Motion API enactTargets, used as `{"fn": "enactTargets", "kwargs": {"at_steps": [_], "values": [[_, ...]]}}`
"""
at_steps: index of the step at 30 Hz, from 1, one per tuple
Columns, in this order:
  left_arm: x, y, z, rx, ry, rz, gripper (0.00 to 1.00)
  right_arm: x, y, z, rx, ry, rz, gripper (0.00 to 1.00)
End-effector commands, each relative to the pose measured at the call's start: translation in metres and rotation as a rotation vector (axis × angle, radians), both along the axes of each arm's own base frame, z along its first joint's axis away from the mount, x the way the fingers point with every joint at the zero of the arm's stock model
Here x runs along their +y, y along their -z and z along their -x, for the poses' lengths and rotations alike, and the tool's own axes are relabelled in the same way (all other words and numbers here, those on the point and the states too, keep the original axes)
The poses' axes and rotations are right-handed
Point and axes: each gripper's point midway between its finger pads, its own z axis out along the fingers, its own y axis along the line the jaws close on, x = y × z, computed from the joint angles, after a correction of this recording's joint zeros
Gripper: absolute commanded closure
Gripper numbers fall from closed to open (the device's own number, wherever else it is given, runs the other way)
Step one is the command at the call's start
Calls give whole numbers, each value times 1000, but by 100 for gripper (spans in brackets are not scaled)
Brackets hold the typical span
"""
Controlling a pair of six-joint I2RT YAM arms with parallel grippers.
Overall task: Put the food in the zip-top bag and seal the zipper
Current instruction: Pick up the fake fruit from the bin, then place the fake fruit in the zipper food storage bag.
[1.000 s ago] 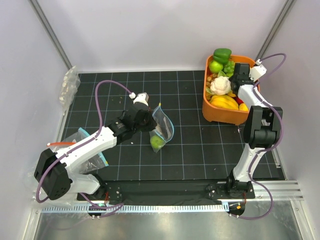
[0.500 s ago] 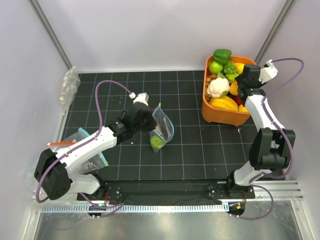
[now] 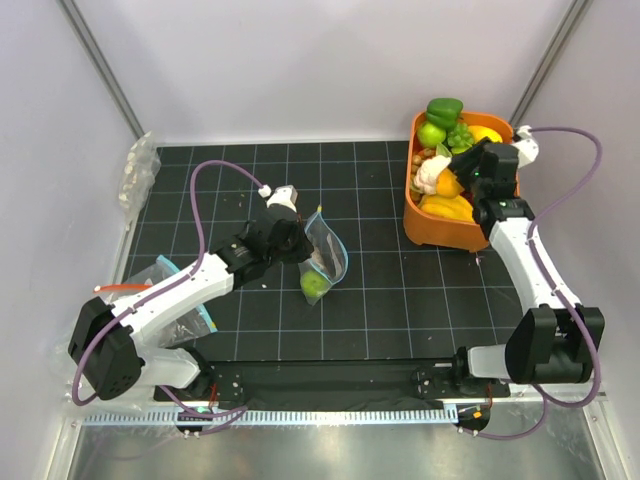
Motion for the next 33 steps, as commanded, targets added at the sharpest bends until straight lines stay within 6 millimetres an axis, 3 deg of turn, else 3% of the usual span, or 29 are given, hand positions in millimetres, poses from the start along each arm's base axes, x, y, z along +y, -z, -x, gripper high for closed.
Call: {"fn": "enactTargets", "kwargs": {"at_steps": [1,2,3,6,7,14,24,27,33], "values": [[0,-20,-7,-46,-18,32,100,76,-28,10,-76,-262,31,81],[0,-20,-8,-48,-17,32,100,91,-28,15,-69,-309,73,81],[0,-20,-8,-49,-18,31,100,121,-28,22,-72,-381,90,81],[0,-17,-8,-43,-20,24,100,158,-29,41,-99,-485,104,81],[-1,-16,-9,-41,-18,24,100,181,-24,52,-105,-548,99,81],[-7,-18,-4,-22,10,57,100,250,-24,93,-242,-743,14,81],[-11,-21,0,-19,30,81,100,326,-26,128,-384,-939,110,81],[-10,-22,0,-22,31,82,100,340,-25,134,-397,-956,140,81],[-7,-25,-1,-33,20,82,100,350,1,122,-341,-947,175,77]]}}
